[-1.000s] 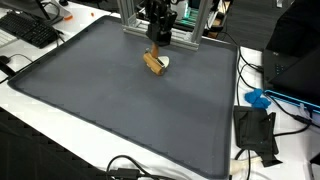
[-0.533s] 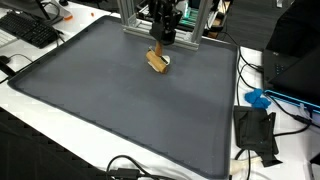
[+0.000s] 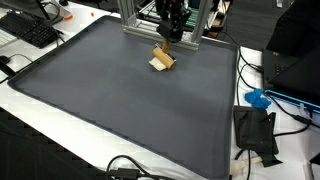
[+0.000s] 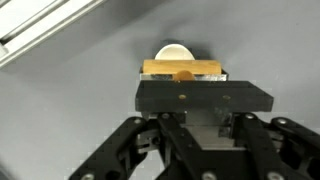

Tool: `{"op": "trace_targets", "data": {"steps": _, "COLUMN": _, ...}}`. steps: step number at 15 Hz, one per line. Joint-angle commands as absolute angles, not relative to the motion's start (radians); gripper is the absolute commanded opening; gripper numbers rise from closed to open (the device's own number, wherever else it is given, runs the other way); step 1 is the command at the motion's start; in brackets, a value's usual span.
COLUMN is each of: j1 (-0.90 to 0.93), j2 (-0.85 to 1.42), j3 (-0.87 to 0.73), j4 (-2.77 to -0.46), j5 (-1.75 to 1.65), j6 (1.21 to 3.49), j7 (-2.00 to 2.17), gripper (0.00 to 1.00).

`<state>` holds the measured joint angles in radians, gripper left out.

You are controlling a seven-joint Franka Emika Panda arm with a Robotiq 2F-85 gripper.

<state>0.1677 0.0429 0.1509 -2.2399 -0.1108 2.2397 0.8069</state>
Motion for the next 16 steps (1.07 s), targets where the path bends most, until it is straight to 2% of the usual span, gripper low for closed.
{"op": "trace_targets", "data": {"steps": 1, "j1": 0.178, "j2": 0.076, "j3": 0.162, "j4": -2.288, "j5": -0.057, "j6": 2.191, "j7": 0.783, "gripper": 0.22}}
{"op": "trace_targets", "data": {"steps": 5, "j1": 0.181, "j2": 0.072, "j3": 0.165, "j4": -2.285, "j5": -0.051, "j6": 2.176, "j7": 0.793, "gripper": 0.22}}
{"op": "trace_targets", "data": {"steps": 16, "j1": 0.168, "j2": 0.043, "j3": 0.147, "j4": -2.339, "j5": -0.183, "j6": 2.377, "j7": 0.863, "gripper": 0.22}}
